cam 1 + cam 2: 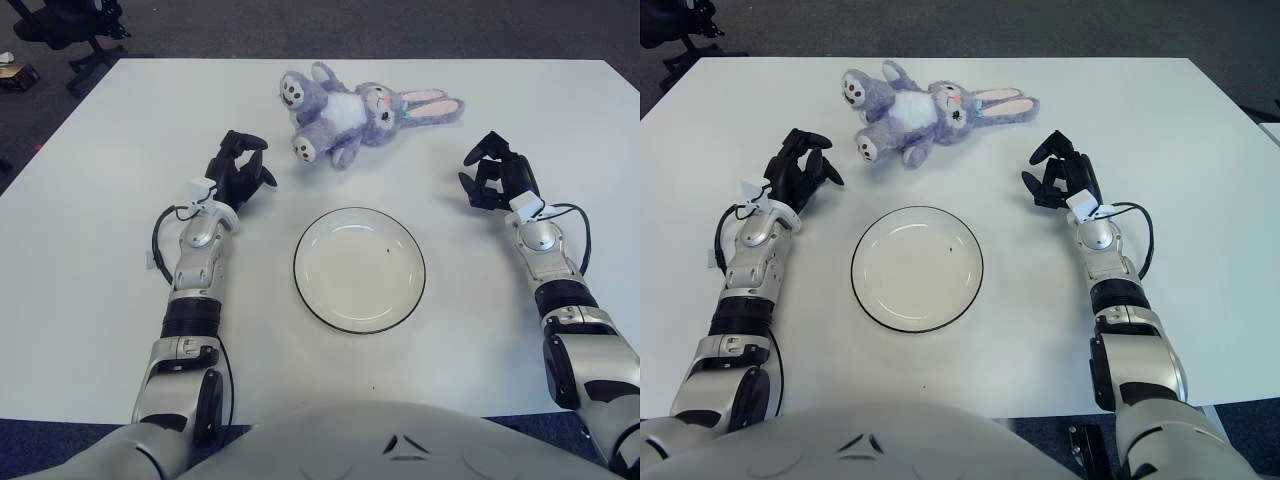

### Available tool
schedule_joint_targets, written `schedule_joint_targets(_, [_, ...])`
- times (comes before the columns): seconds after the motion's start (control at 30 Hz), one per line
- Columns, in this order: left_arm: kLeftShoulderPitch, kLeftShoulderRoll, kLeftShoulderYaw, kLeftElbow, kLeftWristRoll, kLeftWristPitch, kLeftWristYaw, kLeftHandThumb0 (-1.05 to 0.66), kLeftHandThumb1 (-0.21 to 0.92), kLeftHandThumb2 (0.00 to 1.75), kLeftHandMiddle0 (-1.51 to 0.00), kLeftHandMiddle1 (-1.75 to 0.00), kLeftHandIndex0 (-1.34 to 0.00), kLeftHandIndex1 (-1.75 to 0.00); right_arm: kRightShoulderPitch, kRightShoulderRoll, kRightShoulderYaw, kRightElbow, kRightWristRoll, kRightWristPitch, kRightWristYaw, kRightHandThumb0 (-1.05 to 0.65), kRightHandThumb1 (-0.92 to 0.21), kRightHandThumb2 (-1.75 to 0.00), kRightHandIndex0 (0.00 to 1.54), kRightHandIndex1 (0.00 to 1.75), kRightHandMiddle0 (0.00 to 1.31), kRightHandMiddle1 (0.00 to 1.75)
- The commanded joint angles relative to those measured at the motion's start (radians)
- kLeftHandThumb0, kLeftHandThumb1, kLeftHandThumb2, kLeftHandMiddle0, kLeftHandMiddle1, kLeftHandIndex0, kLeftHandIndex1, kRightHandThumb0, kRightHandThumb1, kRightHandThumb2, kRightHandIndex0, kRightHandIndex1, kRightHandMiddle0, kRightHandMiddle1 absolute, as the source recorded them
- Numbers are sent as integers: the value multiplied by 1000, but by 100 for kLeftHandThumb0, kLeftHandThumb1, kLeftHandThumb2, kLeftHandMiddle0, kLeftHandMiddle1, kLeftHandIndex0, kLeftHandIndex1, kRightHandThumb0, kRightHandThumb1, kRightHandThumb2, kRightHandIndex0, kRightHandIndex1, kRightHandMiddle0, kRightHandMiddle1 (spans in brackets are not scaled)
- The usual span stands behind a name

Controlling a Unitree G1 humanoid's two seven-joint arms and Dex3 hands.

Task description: Put the doll into the plate.

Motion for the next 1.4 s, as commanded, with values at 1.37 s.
schedule_joint_targets(1.37, [-11,6,0,13,4,-15,0,-35,92,46,-76,-175,-26,-169,-2,-1,-3,-7,-54,18,-115,-38,-78,-60,83,175,41,161])
